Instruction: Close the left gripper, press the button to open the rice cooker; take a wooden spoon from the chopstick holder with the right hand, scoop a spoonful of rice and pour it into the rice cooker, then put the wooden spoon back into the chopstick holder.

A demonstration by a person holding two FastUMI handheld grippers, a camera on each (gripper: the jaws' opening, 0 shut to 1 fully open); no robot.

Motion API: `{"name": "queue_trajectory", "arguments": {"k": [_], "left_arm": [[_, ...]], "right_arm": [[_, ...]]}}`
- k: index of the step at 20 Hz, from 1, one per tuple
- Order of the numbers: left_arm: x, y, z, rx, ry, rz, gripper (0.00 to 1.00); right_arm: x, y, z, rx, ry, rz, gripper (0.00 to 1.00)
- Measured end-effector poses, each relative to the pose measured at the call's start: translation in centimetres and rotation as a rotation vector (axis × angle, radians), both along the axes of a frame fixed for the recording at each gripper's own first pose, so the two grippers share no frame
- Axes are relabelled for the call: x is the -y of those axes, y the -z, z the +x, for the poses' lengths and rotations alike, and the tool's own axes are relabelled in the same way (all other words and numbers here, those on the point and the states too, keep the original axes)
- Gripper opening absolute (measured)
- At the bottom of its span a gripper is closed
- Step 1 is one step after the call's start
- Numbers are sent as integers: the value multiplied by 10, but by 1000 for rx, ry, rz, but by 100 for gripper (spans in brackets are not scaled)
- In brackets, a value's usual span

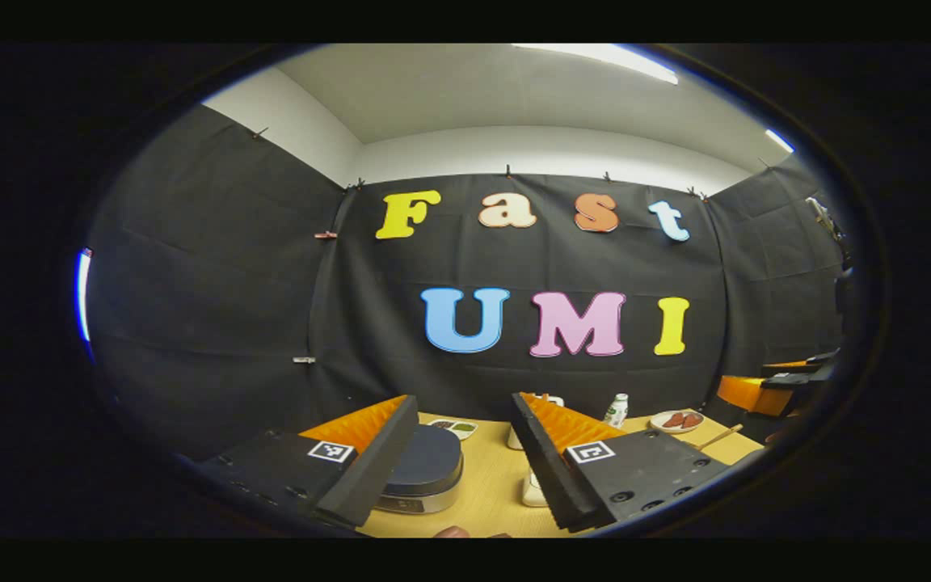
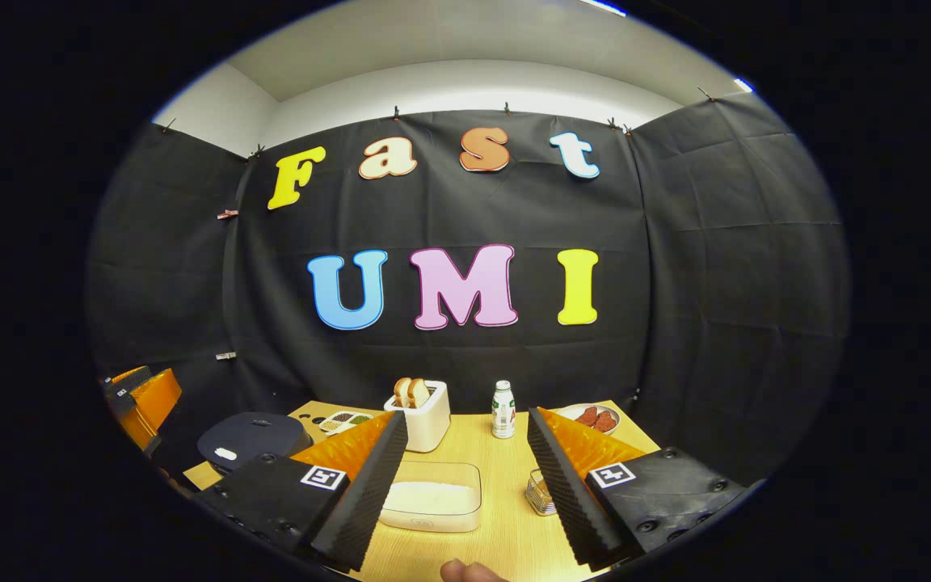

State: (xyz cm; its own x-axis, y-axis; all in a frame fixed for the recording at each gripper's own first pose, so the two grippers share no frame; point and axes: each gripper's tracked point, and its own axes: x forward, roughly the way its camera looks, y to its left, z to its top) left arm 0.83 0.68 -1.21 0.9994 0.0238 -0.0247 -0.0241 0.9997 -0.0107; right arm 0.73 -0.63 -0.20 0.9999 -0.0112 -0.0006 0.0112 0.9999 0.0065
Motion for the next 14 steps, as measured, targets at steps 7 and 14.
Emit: {"name": "queue_trajectory", "arguments": {"k": [7,14], "left_arm": [[-11,2,-6,-1,-13,0,81],[-28,13,1,-20,-49,-13,81]], "right_arm": [[-9,4,0,-6,-18,6,94],[-13,6,4,-4,-21,-5,93]]}}
